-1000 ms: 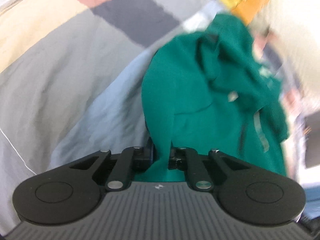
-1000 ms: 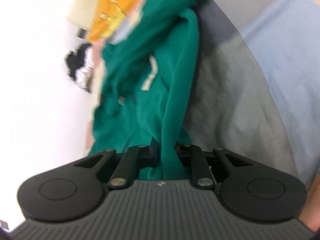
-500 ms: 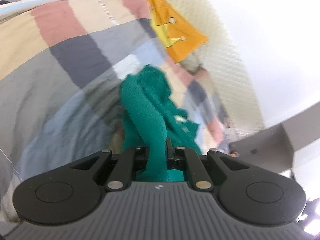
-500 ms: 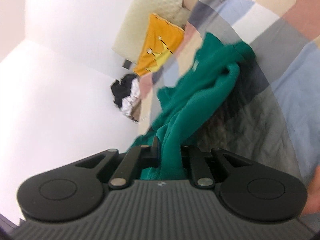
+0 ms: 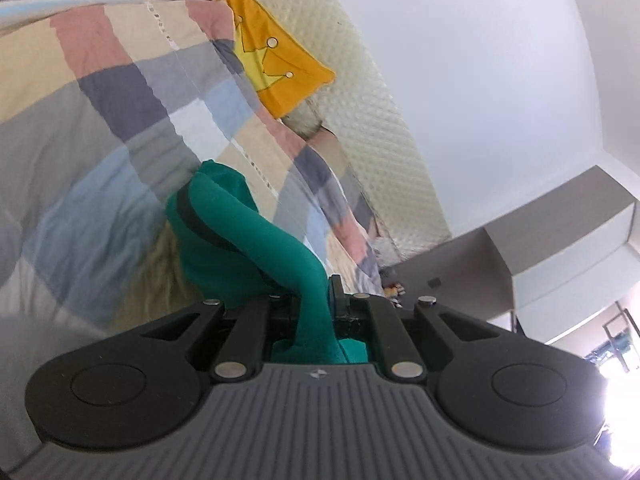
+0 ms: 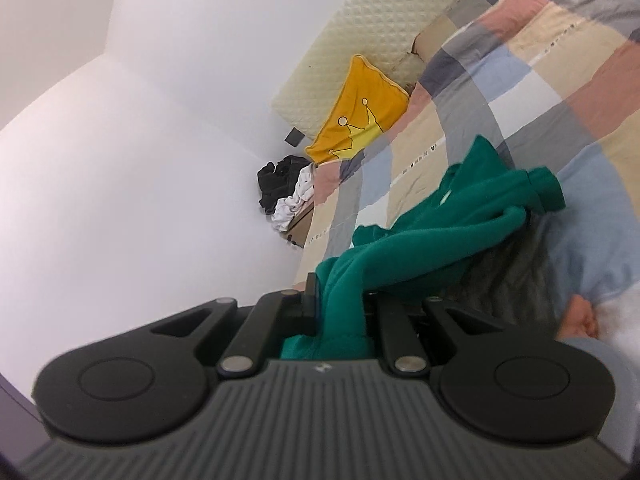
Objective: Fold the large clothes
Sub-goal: 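Lift the hem with both grippers and fold it toward the collar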
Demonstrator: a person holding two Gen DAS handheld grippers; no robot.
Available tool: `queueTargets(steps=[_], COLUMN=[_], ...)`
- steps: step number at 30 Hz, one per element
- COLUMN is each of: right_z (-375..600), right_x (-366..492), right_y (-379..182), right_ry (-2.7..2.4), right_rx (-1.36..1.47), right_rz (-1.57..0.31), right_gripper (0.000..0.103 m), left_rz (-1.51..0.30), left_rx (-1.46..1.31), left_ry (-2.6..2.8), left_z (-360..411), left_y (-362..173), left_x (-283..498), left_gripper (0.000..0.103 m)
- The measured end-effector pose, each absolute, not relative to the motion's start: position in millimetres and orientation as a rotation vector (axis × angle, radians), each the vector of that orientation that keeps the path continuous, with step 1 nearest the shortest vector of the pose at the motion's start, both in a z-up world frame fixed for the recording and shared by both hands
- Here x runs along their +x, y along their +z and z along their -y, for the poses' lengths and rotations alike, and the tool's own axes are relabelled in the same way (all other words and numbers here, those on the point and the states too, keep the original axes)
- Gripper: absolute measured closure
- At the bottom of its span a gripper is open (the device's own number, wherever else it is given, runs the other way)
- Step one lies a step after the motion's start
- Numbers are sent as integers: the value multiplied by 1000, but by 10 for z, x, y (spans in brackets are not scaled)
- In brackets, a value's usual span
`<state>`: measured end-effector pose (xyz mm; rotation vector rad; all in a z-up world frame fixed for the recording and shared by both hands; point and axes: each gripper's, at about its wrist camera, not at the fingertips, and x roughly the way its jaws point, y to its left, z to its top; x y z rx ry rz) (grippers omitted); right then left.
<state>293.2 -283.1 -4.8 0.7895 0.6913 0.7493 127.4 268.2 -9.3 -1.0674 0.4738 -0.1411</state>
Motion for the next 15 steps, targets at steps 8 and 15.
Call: queueTargets(steps=[8,15], right_z=[2715,2392], right_x=[3451,4504], right_y=[-293,-642], right_ry=[641,454], right_rx=[899,1028], right_rz=[-781,-791], right_gripper=[90,90], left_rz=[-478,-466], left_rx=[-1097,-1147], left_ry=[-93,28], left_z=[-2735,-2906], left_y=[-339,-506], left_x=[1717,3041], left_gripper=[93,93])
